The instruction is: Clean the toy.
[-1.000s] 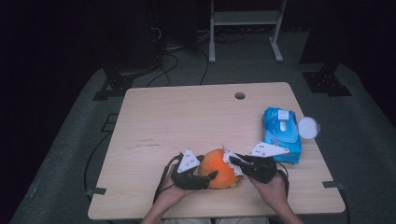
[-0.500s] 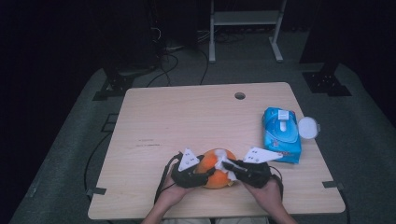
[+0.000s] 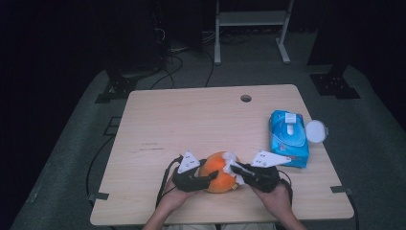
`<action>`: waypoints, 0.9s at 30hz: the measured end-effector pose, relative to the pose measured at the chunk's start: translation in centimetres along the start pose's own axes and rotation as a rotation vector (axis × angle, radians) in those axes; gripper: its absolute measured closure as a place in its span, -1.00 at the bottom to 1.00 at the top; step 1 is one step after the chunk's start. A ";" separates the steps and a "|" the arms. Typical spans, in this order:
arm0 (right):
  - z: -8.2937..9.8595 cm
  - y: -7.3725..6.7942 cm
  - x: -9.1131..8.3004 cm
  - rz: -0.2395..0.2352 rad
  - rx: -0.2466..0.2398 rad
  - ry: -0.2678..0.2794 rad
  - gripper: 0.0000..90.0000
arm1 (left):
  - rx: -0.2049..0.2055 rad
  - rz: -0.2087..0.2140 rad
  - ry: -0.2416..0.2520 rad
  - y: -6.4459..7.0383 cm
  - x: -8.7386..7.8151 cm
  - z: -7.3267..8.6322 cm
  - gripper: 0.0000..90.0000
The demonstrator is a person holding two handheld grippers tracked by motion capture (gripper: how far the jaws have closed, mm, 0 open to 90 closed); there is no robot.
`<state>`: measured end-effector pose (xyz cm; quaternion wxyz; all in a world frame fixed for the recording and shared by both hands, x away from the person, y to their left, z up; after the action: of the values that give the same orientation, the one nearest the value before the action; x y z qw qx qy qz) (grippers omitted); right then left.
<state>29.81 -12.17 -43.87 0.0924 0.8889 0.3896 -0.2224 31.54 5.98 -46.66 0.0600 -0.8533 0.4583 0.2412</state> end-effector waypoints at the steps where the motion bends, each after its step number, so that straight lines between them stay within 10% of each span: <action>1: 0.0 -0.7 0.3 -0.005 -0.031 -0.007 0.80 | 0.006 0.000 -0.005 0.0 -0.1 0.0 -0.12; 4: 0.0 -1.2 0.7 0.006 -0.073 -0.013 0.80 | 0.003 0.010 -0.004 -0.3 -0.3 0.1 -0.12; 10: 1.2 2.9 -0.2 0.092 0.044 -0.041 0.80 | -0.011 0.030 0.000 -0.5 -0.5 0.3 -0.12; 21: 0.4 0.6 0.3 -0.020 0.025 -0.006 0.79 | 0.012 0.043 0.039 0.5 -0.1 -0.7 -0.53; 27: 0.7 1.7 0.3 -0.006 0.062 -0.010 0.80 | 0.026 0.014 0.000 -0.1 -0.3 -0.1 -0.19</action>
<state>31.01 -13.35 -44.64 0.0660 0.8890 0.3848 -0.2391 31.54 6.19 -46.46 0.0693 -0.8493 0.4672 0.2358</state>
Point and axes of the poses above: each handheld gripper's, and its own axes: x roughly forward along the jaws, z roughly out of its underside, y roughly to its right, the point moved 5 cm from there along x, roughly forward along the jaws, and after that the axes turned 5 degrees about z, right-handed, at the moved point
